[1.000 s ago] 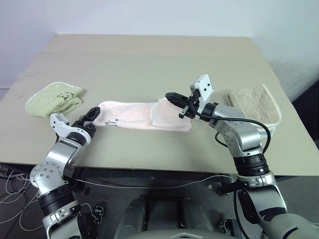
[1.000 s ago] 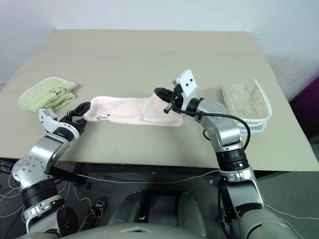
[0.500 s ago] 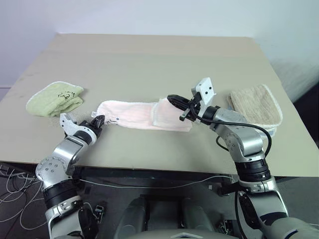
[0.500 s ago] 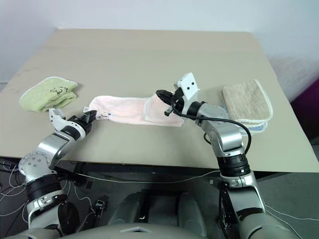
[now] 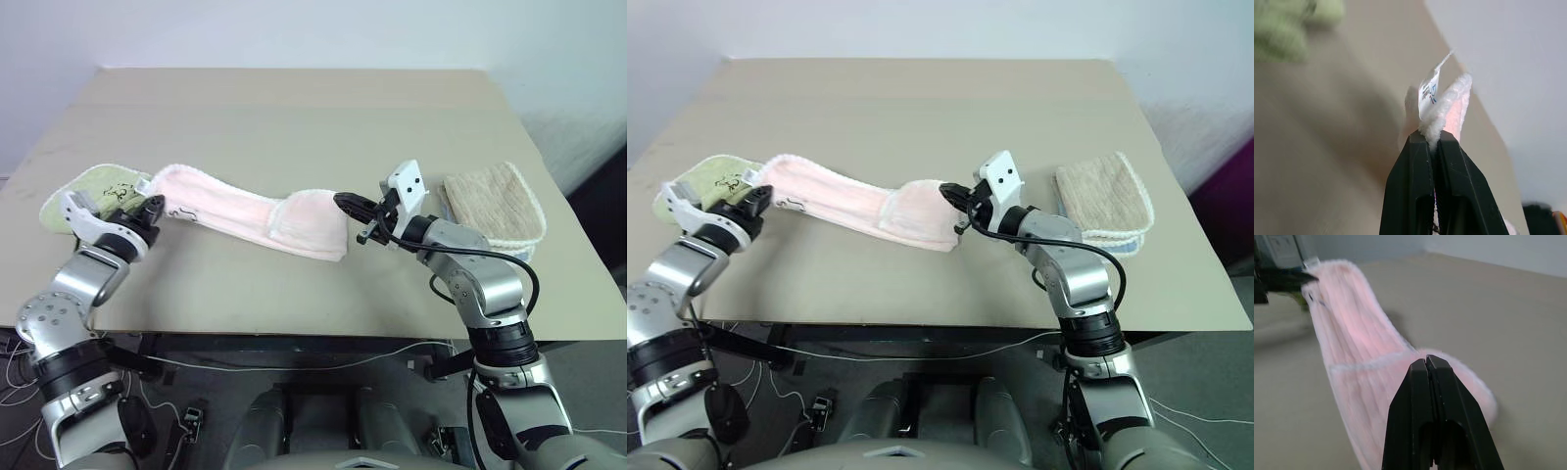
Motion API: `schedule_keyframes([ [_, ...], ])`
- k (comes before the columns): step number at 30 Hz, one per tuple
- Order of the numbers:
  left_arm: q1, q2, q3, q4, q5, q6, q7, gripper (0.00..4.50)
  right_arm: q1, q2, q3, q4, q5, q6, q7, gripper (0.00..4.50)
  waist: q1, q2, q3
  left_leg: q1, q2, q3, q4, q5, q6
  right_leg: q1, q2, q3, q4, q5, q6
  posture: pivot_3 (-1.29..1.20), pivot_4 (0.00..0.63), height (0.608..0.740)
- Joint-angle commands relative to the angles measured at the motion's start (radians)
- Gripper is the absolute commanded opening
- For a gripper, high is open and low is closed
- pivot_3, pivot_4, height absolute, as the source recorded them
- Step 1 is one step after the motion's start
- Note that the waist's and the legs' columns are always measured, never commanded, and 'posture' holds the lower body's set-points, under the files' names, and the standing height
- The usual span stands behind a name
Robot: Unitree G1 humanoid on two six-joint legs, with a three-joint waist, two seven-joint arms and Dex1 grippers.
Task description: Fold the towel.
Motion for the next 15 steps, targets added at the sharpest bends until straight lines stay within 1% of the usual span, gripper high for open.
schedule_keyframes([
  [1, -0.048, 0.017, -0.065, -0.091, 0.007, 0.006, -0.073, 0.04, -0.009, -0.014, -0.032, -0.022, 0.001, -0.016, -0.01, 0.0, 0.002, 0.0, 0.0, 0.0, 0.0, 0.0, 0.0, 0.0, 0.0, 0.0, 0.0, 0.0, 0.0, 0.0, 0.0, 0.0, 0.15, 0.74],
  [6, -0.109, -0.024, -0.252, -0.212, 0.052, 0.036, -0.164, 0.04, -0.011, -0.029, -0.047, 0.001, -0.007, -0.03, -0.021, 0.0, 0.004, 0.0, 0.0, 0.0, -0.001, 0.0, 0.0, 0.0, 0.0, 0.001, -0.001, 0.0, -0.001, 0.0, 0.0, 0.0, 0.15, 0.74],
  [9, -0.135, -0.031, -0.435, -0.291, 0.139, 0.063, -0.247, 0.04, -0.011, -0.037, -0.06, 0.012, -0.013, -0.039, -0.033, 0.0, 0.0, 0.0, 0.0, 0.0, -0.001, 0.0, 0.0, 0.0, 0.0, 0.001, 0.0, 0.0, 0.0, 0.0, 0.0, 0.0, 0.15, 0.74],
  [12, -0.175, -0.069, -0.552, -0.297, 0.199, 0.076, -0.28, 0.04, -0.006, -0.038, -0.07, 0.012, -0.016, -0.043, -0.044, 0.0, -0.003, 0.0, 0.0, 0.0, 0.0, 0.001, -0.001, 0.0, 0.0, 0.0, 0.0, 0.001, 0.0, 0.0, 0.0, 0.0, 0.15, 0.74],
  [15, -0.209, -0.049, -0.725, -0.292, 0.356, 0.08, -0.337, 0.04, 0.002, -0.036, -0.072, 0.001, -0.02, -0.043, -0.056, 0.0, -0.003, 0.0, 0.0, 0.0, 0.0, 0.001, 0.0, 0.0, 0.0, 0.0, 0.001, 0.001, 0.0, 0.0, 0.0, 0.0, 0.15, 0.74],
])
